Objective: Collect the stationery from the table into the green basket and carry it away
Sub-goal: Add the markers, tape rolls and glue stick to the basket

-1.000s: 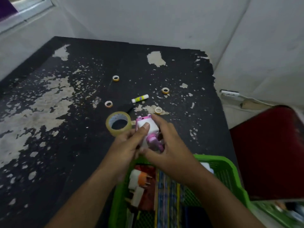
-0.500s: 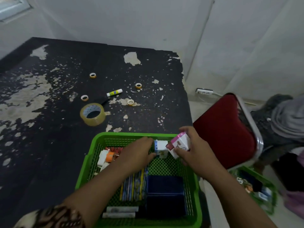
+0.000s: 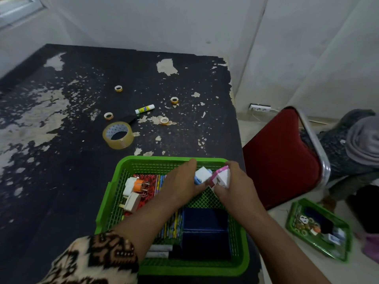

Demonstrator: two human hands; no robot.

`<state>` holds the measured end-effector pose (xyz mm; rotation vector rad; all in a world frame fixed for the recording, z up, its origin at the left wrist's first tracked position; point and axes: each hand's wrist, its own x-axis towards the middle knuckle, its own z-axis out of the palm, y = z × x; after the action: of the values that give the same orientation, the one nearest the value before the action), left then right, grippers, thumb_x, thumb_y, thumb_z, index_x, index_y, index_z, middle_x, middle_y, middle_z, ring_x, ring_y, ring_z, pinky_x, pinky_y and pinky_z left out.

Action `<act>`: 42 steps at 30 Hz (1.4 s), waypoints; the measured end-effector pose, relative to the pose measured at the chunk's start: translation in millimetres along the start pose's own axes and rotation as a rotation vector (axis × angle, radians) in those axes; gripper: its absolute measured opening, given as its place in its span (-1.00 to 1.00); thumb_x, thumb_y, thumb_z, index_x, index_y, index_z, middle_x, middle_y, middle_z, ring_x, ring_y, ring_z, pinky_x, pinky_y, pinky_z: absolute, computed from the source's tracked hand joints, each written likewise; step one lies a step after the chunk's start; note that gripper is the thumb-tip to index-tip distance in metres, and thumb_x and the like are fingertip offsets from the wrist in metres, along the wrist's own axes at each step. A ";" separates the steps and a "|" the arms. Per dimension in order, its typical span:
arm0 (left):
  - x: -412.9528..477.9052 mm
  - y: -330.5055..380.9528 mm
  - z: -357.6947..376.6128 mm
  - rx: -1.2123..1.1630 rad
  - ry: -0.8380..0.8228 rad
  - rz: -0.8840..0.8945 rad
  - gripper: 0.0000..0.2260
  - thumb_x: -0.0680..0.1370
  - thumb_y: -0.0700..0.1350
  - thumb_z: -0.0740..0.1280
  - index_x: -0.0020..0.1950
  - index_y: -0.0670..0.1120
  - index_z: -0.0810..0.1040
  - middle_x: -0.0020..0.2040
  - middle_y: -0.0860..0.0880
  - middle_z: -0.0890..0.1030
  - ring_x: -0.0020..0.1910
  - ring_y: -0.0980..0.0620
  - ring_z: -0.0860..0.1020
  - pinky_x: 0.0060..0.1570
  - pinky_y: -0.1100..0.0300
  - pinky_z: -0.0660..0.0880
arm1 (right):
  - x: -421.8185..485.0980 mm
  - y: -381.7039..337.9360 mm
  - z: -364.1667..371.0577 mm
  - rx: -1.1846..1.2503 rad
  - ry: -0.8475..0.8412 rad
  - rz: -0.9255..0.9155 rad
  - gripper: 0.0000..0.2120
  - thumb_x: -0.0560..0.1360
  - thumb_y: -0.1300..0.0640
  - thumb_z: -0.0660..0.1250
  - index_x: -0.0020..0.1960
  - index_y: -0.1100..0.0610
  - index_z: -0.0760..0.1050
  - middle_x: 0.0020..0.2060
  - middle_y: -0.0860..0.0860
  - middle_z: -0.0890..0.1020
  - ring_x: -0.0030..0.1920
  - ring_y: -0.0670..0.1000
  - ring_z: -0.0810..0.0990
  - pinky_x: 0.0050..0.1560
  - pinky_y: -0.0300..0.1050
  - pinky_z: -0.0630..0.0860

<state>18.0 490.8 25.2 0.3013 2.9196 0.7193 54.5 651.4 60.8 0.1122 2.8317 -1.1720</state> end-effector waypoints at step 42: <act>-26.3 -20.7 6.3 -0.105 -0.053 -0.079 -0.51 0.44 0.00 0.51 0.27 -0.01 0.38 0.18 -0.03 0.49 0.07 -0.01 0.50 -0.03 0.11 0.47 | 28.9 9.8 11.9 -0.430 -0.492 -0.287 -0.26 0.37 0.32 0.39 0.46 0.06 0.17 0.29 0.06 0.25 0.18 0.11 0.44 0.11 0.01 0.53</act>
<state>41.2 469.9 11.7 0.1908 2.8147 0.8350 27.2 651.1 42.7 -0.5420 2.6148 -0.4939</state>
